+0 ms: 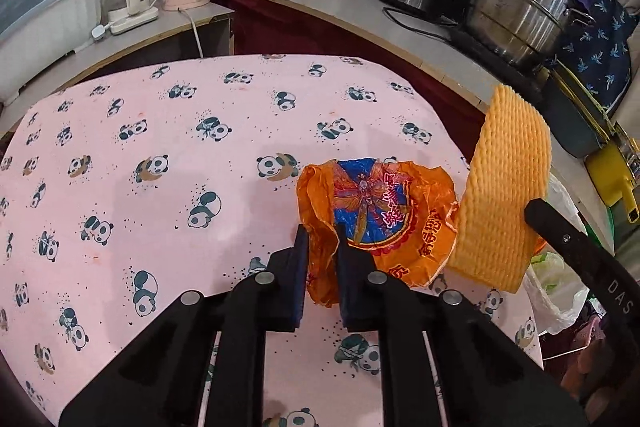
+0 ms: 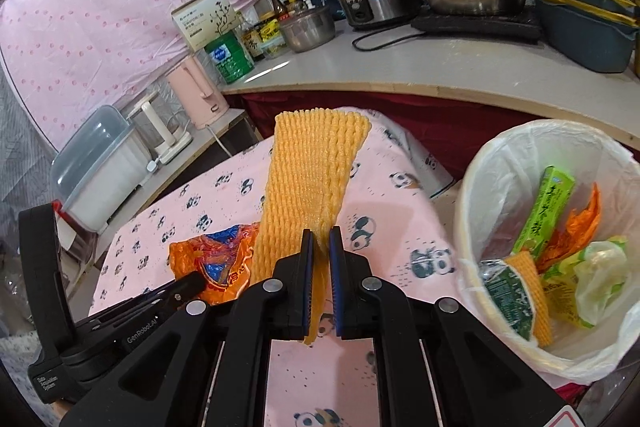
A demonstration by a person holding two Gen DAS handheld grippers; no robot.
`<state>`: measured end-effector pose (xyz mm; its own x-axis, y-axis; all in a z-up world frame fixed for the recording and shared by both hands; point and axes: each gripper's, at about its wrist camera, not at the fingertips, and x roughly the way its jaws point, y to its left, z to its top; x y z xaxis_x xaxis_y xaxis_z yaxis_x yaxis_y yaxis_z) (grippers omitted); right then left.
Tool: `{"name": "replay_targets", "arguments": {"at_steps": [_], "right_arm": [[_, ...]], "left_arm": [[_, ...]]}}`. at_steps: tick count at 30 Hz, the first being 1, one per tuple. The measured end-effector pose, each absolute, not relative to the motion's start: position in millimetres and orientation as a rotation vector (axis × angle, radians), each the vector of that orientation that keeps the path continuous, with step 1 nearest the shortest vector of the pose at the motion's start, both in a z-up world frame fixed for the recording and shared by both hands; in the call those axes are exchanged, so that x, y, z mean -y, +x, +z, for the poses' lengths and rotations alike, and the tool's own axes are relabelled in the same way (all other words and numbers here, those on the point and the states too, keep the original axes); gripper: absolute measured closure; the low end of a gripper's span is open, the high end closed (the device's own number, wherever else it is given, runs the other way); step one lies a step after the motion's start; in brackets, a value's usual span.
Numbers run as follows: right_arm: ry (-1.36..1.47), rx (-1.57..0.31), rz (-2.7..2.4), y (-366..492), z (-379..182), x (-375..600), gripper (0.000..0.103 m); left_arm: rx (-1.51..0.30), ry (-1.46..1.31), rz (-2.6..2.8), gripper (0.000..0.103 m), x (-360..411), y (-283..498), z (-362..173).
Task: Collect trash
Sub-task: 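Carry the wrapper and foam sleeve over the trash bin with both grippers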
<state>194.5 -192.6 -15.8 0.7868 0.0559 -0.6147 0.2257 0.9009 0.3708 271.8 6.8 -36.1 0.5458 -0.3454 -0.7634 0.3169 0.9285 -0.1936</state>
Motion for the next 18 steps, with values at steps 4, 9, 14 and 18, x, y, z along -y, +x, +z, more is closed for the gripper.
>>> {"name": "replay_targets", "arguments": {"at_steps": [4, 9, 14, 18], "right_arm": [[0.447, -0.625, -0.124, 174.8, -1.2, 208.7, 0.095], [0.461, -0.582, -0.162, 147.9, 14.1, 232.9, 0.095], [0.470, -0.545, -0.204, 119.8, 26.7, 262.7, 0.095], [0.474, -0.520, -0.240, 99.1, 34.4, 285.0, 0.095]], "left_arm": [[-0.867, 0.005, -0.418, 0.091, 13.4, 256.2, -15.0], [-0.828, 0.037, -0.464, 0.091, 45.1, 236.0, 5.8], [-0.801, 0.063, -0.518, 0.091, 80.8, 215.2, 20.7], [-0.788, 0.087, -0.558, 0.091, 108.6, 200.5, 27.9]]}}
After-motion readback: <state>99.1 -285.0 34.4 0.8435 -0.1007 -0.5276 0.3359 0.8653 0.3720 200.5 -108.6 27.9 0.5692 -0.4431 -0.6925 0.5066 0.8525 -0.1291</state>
